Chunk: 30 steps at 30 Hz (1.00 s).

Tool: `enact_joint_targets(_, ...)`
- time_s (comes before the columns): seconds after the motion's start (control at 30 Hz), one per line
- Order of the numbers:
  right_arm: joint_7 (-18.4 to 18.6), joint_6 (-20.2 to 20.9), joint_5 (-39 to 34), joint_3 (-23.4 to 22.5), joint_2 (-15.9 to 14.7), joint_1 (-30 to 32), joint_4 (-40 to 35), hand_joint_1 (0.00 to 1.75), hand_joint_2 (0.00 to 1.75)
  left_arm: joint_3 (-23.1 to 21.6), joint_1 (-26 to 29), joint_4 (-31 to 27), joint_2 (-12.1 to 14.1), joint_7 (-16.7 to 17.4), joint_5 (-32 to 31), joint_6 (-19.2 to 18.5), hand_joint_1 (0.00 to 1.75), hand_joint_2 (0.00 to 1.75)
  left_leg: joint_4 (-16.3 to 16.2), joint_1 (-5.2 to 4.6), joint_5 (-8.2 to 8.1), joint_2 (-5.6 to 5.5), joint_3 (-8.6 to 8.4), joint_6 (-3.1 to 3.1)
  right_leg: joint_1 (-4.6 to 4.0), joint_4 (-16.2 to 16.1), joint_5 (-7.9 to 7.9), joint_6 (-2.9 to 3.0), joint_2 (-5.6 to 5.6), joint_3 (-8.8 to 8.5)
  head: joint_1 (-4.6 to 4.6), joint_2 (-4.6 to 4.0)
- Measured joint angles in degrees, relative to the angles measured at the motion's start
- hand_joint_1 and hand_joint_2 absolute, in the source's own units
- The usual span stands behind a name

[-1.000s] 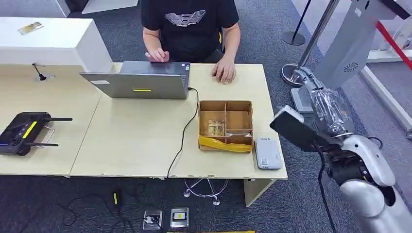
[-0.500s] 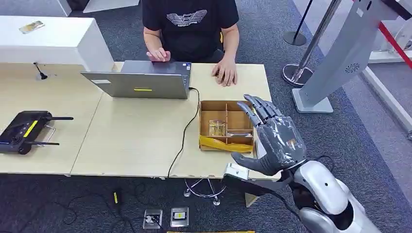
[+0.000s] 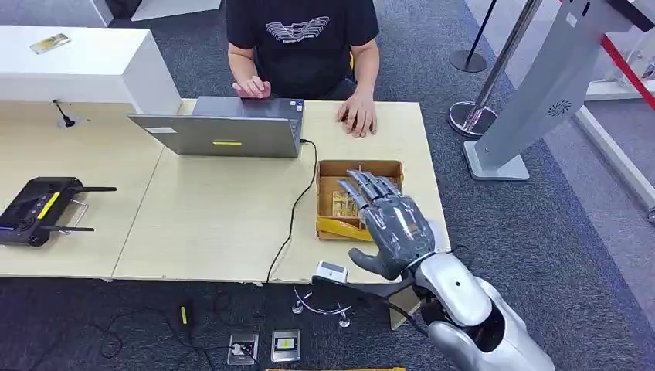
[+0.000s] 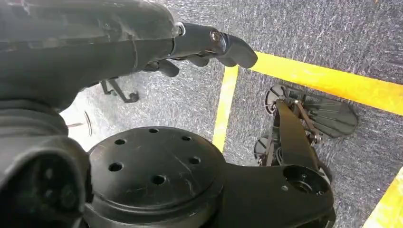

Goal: Pass the card to the sensor for recognition and then transmit it.

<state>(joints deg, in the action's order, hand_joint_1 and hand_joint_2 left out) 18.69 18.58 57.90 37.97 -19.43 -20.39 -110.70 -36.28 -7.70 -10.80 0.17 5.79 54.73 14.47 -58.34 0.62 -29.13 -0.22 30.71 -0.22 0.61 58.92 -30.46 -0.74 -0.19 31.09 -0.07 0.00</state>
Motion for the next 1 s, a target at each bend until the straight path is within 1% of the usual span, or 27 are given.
enact_joint_targets(0.13,0.0,0.0,1.1,0.3,2.9,-0.8,3.1,0.0,1.75,0.0,0.0,0.0,0.0,0.0,0.6,0.0,0.0,0.0,0.0,0.0,0.01,-0.01,-0.01,-0.01,0.0,0.0,0.0,0.0,-0.01,0.0,0.0,0.0)
enact_joint_targets(0.4,0.0,-0.3,4.2,0.2,6.4,-2.0,7.8,0.0,1.75,0.0,-0.1,0.0,0.1,0.2,0.6,-0.5,0.0,0.0,0.0,0.0,0.01,0.01,-0.01,-0.01,0.0,0.0,0.0,0.0,0.02,0.0,0.02,0.0)
enact_joint_targets(0.57,-0.1,-0.2,5.1,-0.1,7.7,-2.2,10.4,0.0,1.75,-0.1,-0.1,0.0,0.2,1.0,0.7,-0.8,0.0,0.0,0.0,0.0,0.01,0.01,-0.01,-0.02,0.0,0.0,0.0,0.0,0.02,0.01,0.0,0.0)
enact_joint_targets(0.77,-0.5,0.5,6.9,-0.9,8.9,-2.4,12.3,0.0,1.75,-0.4,-0.1,0.0,0.4,1.2,1.3,-0.9,0.0,0.0,0.0,0.0,0.02,0.01,-0.02,-0.02,0.0,0.0,0.0,0.0,0.02,0.01,0.0,0.0)
enact_joint_targets(1.0,-0.5,0.7,7.1,-1.9,9.8,-2.6,13.8,0.0,1.75,-0.5,-0.1,0.0,0.5,1.4,1.4,-1.0,0.0,0.0,0.0,0.0,0.02,0.01,-0.01,-0.02,0.0,0.0,0.0,0.0,0.02,0.01,0.02,0.0)
